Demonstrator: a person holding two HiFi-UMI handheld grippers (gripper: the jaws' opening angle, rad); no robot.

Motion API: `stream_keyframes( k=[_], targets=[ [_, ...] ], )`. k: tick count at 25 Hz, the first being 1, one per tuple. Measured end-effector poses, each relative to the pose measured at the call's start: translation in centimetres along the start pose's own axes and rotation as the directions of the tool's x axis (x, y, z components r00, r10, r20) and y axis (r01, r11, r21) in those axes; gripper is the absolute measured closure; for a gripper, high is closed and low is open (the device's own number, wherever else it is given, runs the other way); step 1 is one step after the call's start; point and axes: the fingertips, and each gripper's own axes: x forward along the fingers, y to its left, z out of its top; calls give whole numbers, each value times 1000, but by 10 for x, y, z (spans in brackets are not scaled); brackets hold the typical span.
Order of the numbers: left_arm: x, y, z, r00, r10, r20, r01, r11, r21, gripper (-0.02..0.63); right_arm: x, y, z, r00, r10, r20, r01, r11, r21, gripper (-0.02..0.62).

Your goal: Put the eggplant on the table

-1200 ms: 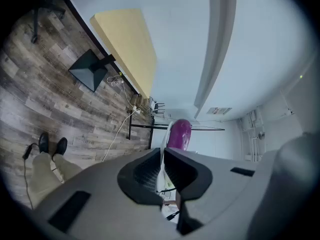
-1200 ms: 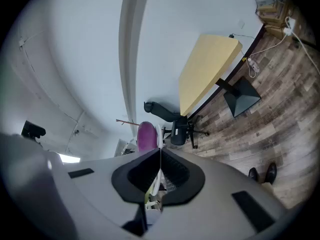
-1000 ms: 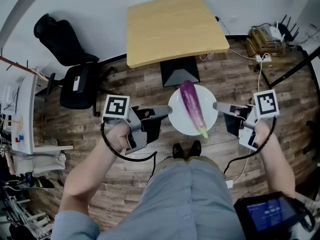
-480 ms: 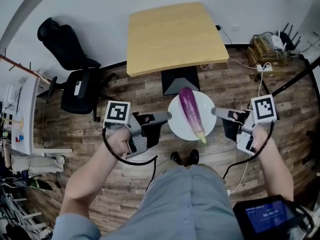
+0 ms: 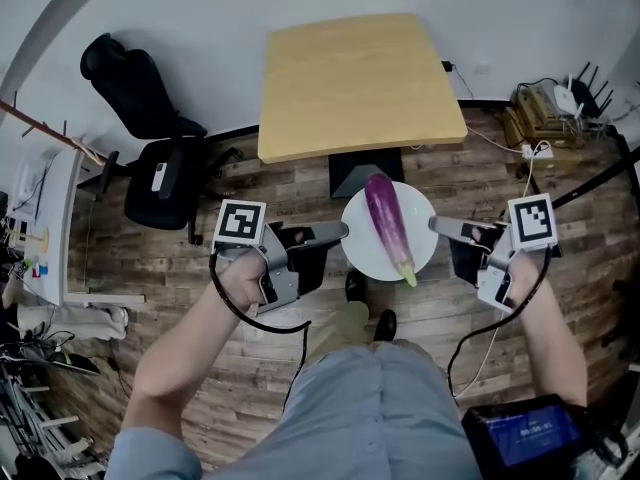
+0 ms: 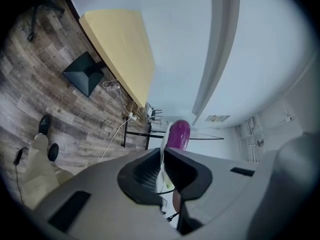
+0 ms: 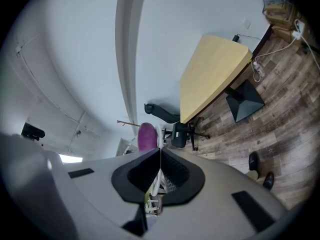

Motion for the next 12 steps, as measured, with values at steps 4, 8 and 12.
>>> stream_keyframes(
  k=[4, 8, 12],
  targets=[
    [1, 2, 24, 1000, 13, -9, -13, 1000, 7, 580, 13, -7, 18, 1000, 3, 2, -3, 1000, 12, 589],
    [-2, 2, 58, 999, 21, -24, -21, 1000, 8, 580, 33, -13, 43, 1000, 0, 11, 0, 1000, 26, 589],
    [-13, -5, 116, 998, 26, -48, -27, 999, -17, 580, 71, -12, 86, 1000, -12, 26, 11, 998, 54, 588]
  ],
)
